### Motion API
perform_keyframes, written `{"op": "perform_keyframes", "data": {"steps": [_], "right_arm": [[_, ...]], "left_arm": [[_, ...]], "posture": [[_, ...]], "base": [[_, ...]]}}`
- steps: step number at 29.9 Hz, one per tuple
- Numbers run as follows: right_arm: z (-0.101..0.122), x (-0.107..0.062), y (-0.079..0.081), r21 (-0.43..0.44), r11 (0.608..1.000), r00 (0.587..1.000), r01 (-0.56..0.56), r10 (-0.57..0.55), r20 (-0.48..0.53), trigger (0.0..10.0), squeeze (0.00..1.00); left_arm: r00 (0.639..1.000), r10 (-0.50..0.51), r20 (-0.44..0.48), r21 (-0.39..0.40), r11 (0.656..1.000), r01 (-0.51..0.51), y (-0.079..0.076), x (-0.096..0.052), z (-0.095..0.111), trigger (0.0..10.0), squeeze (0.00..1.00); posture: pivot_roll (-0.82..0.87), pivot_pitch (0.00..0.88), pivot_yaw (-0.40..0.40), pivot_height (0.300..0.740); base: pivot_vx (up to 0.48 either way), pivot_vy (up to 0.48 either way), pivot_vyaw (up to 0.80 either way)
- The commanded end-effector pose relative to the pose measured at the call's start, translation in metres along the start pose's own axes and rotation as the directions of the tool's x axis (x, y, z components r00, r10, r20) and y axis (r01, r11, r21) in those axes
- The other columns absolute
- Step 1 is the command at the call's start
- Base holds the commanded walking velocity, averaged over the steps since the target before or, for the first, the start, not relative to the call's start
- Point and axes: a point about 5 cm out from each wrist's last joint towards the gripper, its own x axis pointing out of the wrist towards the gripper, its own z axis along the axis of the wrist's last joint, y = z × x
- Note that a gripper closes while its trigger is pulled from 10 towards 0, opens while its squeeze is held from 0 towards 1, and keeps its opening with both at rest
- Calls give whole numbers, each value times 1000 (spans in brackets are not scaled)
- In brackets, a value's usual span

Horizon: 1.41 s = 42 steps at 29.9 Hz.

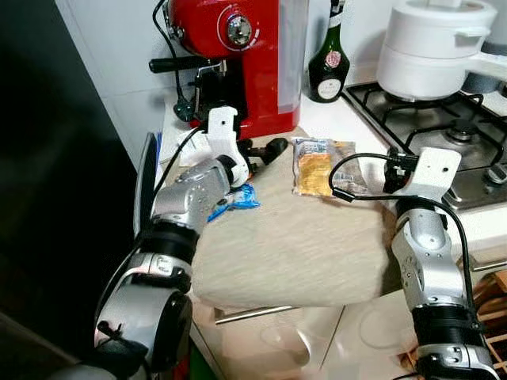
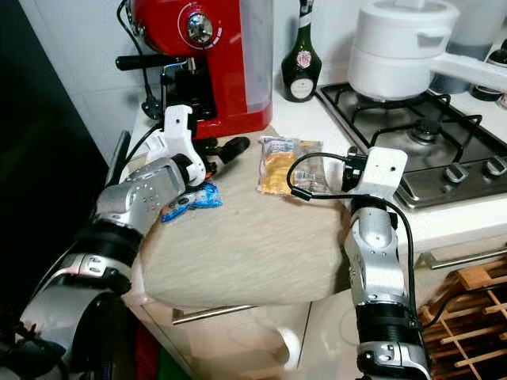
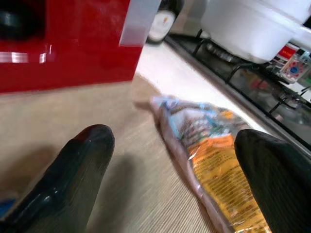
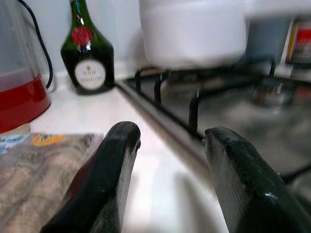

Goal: Restocking fridge

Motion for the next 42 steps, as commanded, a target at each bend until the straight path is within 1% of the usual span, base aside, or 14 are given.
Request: {"op": "perform_keyframes", "data": {"steps": [1,2,5,7,8,13,14,16,19,22,26,32,41,42], "right_arm": [[6,2,3,67,997,1000,-25,26,-14,10000,0],[6,2,2,124,991,997,-51,57,-50,10000,0],[4,1,2,181,979,988,-97,117,-103,10000,0],[4,1,2,187,976,986,-108,129,-109,10000,0],[5,1,6,216,965,976,-147,176,-124,10000,0],[13,1,16,223,949,959,-223,254,-125,10000,0],[17,-1,23,223,939,945,-264,298,-134,10000,0],[17,-1,25,222,936,942,-272,306,-137,10000,0],[19,-4,35,229,919,921,-322,360,-150,10000,0],[19,-5,38,230,913,911,-338,378,-163,10000,0],[15,-4,39,244,907,893,-343,395,-215,10000,0],[11,-4,38,274,904,885,-328,396,-247,10000,0],[1,-5,47,274,897,858,-347,421,-293,10000,0],[-3,-5,49,275,897,849,-347,425,-314,8471,0]], "left_arm": [[1000,4,9,-32,999,-4,2,1,2,10000,0],[1000,-3,-9,-66,998,2,0,5,-4,10000,0],[999,5,-47,-83,997,-9,-2,9,-13,10000,0],[999,9,-54,-85,996,-13,-2,10,-15,10000,0],[998,-3,-55,-97,995,-2,-6,12,-17,10000,0],[998,-16,-53,-117,993,10,-11,16,-18,10000,0],[998,-22,-60,-115,993,15,-15,19,-21,10000,0],[998,-23,-62,-114,993,16,-15,19,-21,10000,0],[995,-29,-91,-91,996,20,-21,22,-27,10000,0],[992,-20,-124,-65,998,12,-23,23,-33,10000,0],[983,16,-184,-78,996,-31,-24,24,-45,10000,0],[979,-7,-203,-121,992,-18,-31,26,-50,10000,0],[981,-35,-191,-176,984,1,-39,29,-52,10000,0],[982,-39,-186,-182,983,5,-40,30,-51,10000,0]], "posture": [[-214,0,147,740],[-223,0,149,740],[-236,0,148,740],[-237,0,148,740],[-244,0,147,740],[-257,0,142,740],[-260,0,140,740],[-260,0,140,740],[-266,0,136,740],[-268,0,134,740],[-273,0,131,740],[-275,0,130,740],[-275,0,130,740],[-273,0,129,740]], "base": [[0,0,0],[0,0,0],[0,0,0],[0,0,0],[0,0,0],[0,0,0],[0,0,0],[0,0,0],[0,0,0],[0,0,0],[0,0,0],[0,0,0],[0,0,0],[0,0,0]]}}
